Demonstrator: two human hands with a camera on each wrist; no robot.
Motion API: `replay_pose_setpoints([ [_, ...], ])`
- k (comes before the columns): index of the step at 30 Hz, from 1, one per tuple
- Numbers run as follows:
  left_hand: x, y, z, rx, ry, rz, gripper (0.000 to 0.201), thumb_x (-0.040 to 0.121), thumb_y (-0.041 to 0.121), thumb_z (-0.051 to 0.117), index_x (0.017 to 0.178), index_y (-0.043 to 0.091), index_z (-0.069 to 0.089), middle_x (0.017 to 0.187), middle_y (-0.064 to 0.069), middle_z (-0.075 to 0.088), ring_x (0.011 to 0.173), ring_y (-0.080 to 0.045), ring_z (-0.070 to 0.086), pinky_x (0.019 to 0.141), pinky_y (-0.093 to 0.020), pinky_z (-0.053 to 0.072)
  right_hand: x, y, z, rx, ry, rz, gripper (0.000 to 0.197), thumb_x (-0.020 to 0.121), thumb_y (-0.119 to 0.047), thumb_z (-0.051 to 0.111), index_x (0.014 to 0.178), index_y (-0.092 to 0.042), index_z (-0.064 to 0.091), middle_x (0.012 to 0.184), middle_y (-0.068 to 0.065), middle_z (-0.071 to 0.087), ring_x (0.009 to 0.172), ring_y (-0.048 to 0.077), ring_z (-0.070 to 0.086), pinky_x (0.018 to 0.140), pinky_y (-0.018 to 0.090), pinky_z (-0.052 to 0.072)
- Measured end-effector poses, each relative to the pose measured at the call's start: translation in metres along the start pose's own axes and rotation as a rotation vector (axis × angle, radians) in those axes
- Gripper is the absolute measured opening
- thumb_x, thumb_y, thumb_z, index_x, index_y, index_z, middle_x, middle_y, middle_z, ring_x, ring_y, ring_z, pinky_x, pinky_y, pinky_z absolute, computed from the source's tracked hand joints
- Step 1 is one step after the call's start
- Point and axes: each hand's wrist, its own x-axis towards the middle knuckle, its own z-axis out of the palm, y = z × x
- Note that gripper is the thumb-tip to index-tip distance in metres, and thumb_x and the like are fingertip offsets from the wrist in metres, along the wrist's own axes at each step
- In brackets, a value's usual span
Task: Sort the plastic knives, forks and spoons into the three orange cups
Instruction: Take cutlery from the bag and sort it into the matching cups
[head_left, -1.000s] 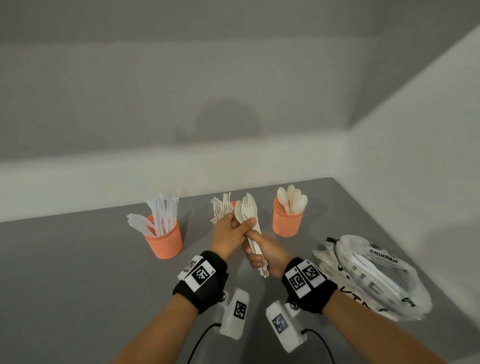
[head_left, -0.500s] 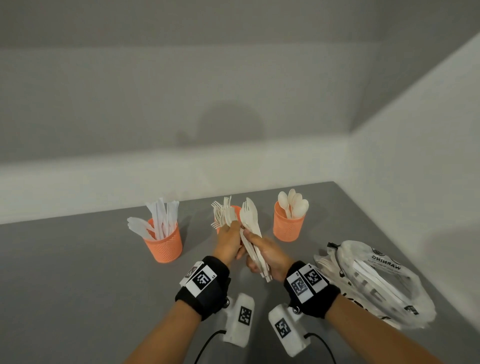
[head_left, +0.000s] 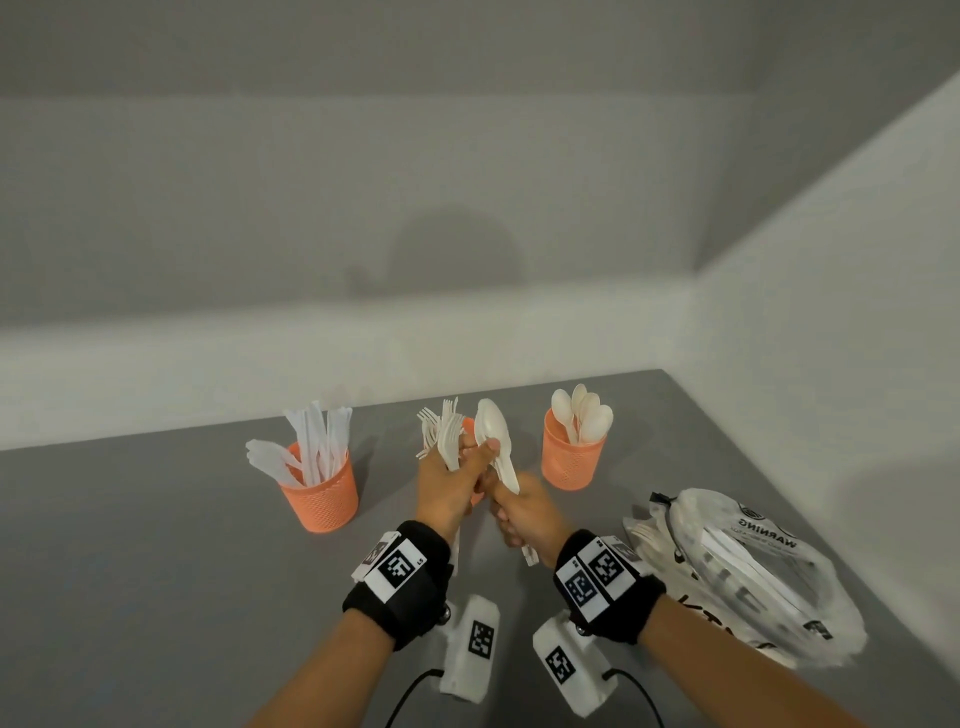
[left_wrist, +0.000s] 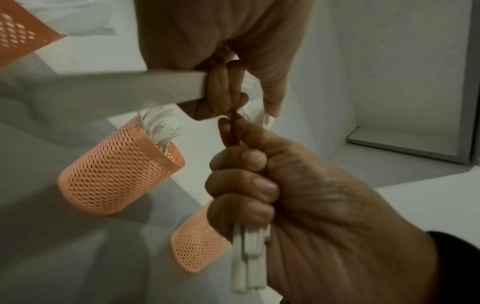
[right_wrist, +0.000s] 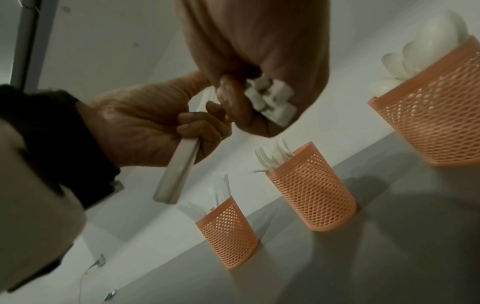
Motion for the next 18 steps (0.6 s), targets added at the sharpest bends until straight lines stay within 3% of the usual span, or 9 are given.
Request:
replay_pose_setpoints([
  [3, -0.002, -0.001, 0.001, 0.011, 0.014, 0.030, 0.019, 0.086, 0.016, 0.064, 0.098, 0.001, 0.064, 0.083, -0.015, 0.068, 0.075, -0.026, 0.066, 0.071, -0.037, 0.055, 0.000, -0.003, -0.001, 0.051, -0.052, 0.006, 0.026, 0.097, -0.033, 0.044, 0.076, -0.017, 0.045, 0.040, -0.011, 0.035, 0.030, 0.001, 0.028, 0.032, 0.013, 0.022],
  [6, 0.001, -0.005, 0.000, 0.059, 0.027, 0.057, 0.014, 0.089, 0.016, 0.057, 0.091, 0.003, 0.062, 0.071, -0.009, 0.063, 0.063, -0.020, 0.059, 0.062, -0.031, 0.051, 0.002, -0.003, -0.003, 0.152, -0.099, 0.036, 0.031, 0.096, -0.044, 0.041, 0.090, -0.015, 0.047, 0.044, -0.009, 0.038, 0.030, 0.002, 0.028, 0.031, 0.012, 0.022],
  [10, 0.010, -0.009, 0.003, 0.059, 0.084, 0.051, 0.023, 0.092, 0.017, 0.048, 0.102, 0.000, 0.058, 0.075, -0.012, 0.061, 0.062, -0.022, 0.056, 0.060, -0.031, 0.047, 0.005, 0.000, -0.003, 0.273, -0.098, 0.031, 0.032, 0.099, -0.042, 0.033, 0.089, -0.014, 0.046, 0.047, -0.005, 0.046, 0.029, 0.003, 0.032, 0.029, 0.012, 0.024],
  [12, 0.012, -0.008, 0.002, 0.033, 0.138, 0.052, 0.024, 0.094, 0.017, 0.041, 0.098, -0.002, 0.055, 0.071, -0.012, 0.056, 0.059, -0.024, 0.051, 0.056, -0.029, 0.041, 0.006, -0.001, -0.003, 0.274, -0.104, 0.033, 0.032, 0.100, -0.038, 0.031, 0.090, -0.014, 0.049, 0.052, -0.002, 0.052, 0.032, 0.005, 0.040, 0.032, 0.014, 0.030],
  [15, 0.015, -0.002, -0.006, -0.042, 0.266, 0.055, 0.025, 0.098, 0.017, 0.034, 0.101, -0.001, 0.051, 0.070, -0.010, 0.052, 0.063, -0.022, 0.052, 0.061, -0.029, 0.044, 0.004, -0.002, -0.007, 0.283, -0.125, 0.054, 0.028, 0.101, -0.035, 0.032, 0.095, -0.017, 0.052, 0.065, 0.000, 0.064, 0.048, 0.010, 0.059, 0.043, 0.022, 0.048],
  [18, 0.015, 0.008, -0.017, -0.112, 0.266, 0.010, 0.030, 0.099, 0.017, 0.036, 0.072, 0.008, 0.046, 0.042, 0.005, 0.045, 0.037, -0.007, 0.044, 0.042, -0.021, 0.039, 0.005, -0.001, -0.013, 0.442, -0.179, 0.109, 0.025, 0.101, -0.033, 0.032, 0.099, -0.017, 0.051, 0.068, -0.001, 0.060, 0.049, 0.009, 0.055, 0.052, 0.024, 0.051],
])
